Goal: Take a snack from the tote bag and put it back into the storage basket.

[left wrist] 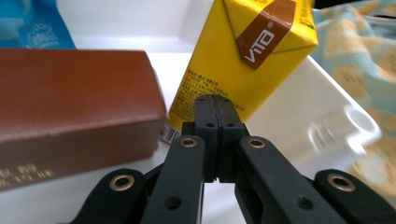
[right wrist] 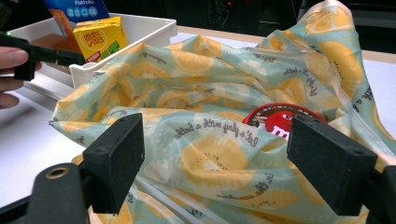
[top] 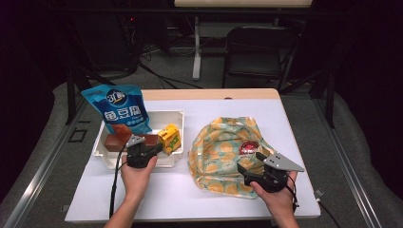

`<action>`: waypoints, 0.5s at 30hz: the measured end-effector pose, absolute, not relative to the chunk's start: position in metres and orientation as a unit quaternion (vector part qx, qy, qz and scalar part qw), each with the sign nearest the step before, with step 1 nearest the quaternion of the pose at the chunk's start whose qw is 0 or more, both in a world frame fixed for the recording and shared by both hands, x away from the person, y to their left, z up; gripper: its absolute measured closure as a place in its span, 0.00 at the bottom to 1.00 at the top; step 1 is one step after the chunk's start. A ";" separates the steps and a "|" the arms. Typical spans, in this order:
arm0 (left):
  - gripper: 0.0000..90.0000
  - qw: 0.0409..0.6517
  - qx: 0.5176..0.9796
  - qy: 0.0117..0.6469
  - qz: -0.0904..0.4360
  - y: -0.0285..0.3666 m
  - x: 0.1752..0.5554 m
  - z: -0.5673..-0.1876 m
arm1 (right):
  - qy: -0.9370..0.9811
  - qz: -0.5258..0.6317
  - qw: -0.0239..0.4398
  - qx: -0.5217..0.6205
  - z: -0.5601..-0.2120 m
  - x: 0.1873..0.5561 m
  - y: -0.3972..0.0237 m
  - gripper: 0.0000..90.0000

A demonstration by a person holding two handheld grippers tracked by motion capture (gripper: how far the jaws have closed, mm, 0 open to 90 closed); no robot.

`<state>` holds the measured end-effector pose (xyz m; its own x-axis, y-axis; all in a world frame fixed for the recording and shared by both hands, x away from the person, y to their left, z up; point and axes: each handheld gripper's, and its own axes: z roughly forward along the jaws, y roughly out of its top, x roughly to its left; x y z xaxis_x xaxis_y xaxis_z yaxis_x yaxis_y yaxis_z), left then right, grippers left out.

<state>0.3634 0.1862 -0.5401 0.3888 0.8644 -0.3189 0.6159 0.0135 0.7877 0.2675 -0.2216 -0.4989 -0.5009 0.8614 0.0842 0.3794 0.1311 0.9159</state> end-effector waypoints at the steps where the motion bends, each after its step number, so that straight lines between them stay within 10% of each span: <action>1: 1.00 0.467 0.686 0.540 0.136 0.186 0.365 -0.540 | 0.711 0.494 0.244 0.436 -0.499 0.268 -0.222 0.21; 15: 1.00 0.453 0.717 0.511 0.140 0.171 0.352 -0.543 | 0.711 0.494 0.244 0.437 -0.499 0.268 -0.221 0.21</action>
